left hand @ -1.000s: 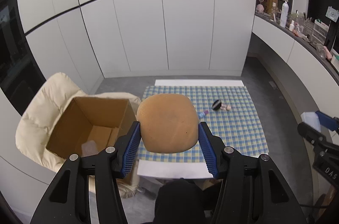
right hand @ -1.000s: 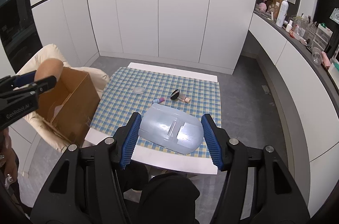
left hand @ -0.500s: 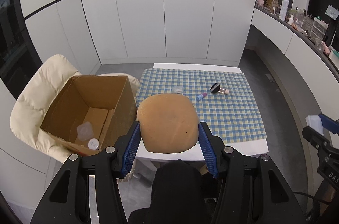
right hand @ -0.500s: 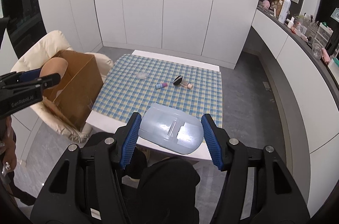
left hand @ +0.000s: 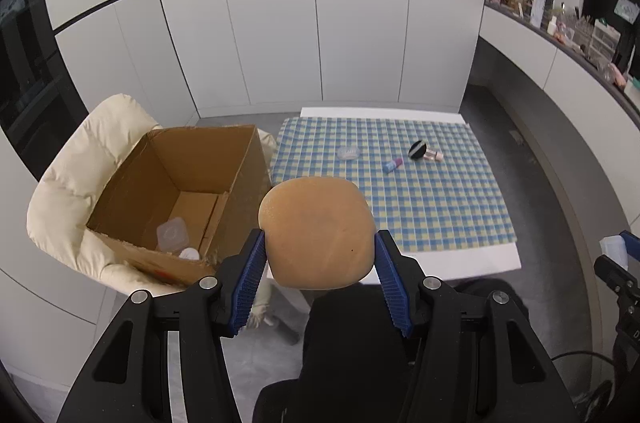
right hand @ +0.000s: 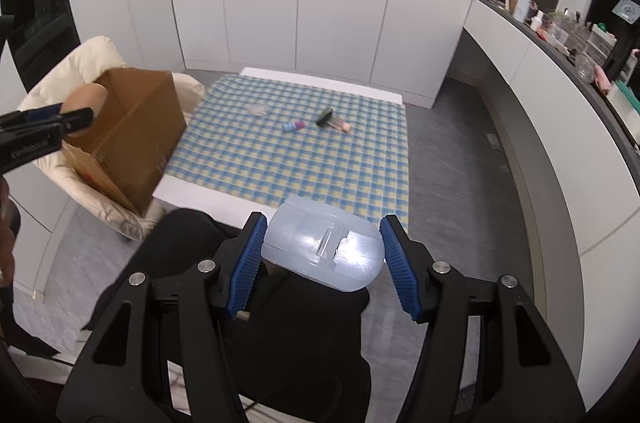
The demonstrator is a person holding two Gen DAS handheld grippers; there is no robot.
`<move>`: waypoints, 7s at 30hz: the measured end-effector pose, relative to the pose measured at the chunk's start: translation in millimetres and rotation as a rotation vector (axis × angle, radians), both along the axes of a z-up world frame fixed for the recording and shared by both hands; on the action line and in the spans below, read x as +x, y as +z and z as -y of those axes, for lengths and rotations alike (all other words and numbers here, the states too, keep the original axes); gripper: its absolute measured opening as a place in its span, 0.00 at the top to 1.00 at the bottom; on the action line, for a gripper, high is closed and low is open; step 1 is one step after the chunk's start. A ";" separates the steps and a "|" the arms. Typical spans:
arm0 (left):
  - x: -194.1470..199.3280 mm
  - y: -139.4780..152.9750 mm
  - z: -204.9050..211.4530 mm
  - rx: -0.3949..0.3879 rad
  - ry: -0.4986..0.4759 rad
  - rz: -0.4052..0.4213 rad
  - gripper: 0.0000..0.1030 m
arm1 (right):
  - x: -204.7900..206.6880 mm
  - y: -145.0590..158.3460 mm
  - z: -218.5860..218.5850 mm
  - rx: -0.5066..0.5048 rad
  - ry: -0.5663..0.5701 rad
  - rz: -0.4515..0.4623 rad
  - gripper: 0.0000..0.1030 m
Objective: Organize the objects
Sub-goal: 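Carry the beige sponge and grey case toward the cardboard box with both grippers, then lower the sponge into the box with the left gripper while the right lowers the grey case, then open both grippers and withdraw them from the cardboard box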
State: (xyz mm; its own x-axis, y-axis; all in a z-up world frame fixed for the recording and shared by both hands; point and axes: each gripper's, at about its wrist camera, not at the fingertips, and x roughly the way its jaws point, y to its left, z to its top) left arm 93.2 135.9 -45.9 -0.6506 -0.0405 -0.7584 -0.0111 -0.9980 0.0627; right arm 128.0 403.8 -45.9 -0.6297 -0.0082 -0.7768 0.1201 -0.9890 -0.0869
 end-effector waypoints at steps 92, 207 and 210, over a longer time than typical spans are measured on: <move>110.0 -28.5 206.9 0.064 0.536 0.053 0.46 | -23.7 -30.8 234.4 0.013 0.614 0.079 0.41; -7.0 -6.7 276.1 0.038 0.660 -0.017 0.01 | -147.1 -39.0 374.0 -0.083 0.577 0.061 0.11; 4.4 -3.3 271.6 0.038 0.663 -0.022 0.01 | -133.4 -36.0 365.9 -0.087 0.586 0.064 0.11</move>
State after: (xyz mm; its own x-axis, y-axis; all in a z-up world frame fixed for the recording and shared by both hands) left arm 97.6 -135.7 -49.2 -0.5128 -0.4106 -0.7540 0.6066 -0.7947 0.0202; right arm -5.4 38.0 -81.9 -0.4534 -0.4055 -0.7937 0.6503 -0.7595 0.0165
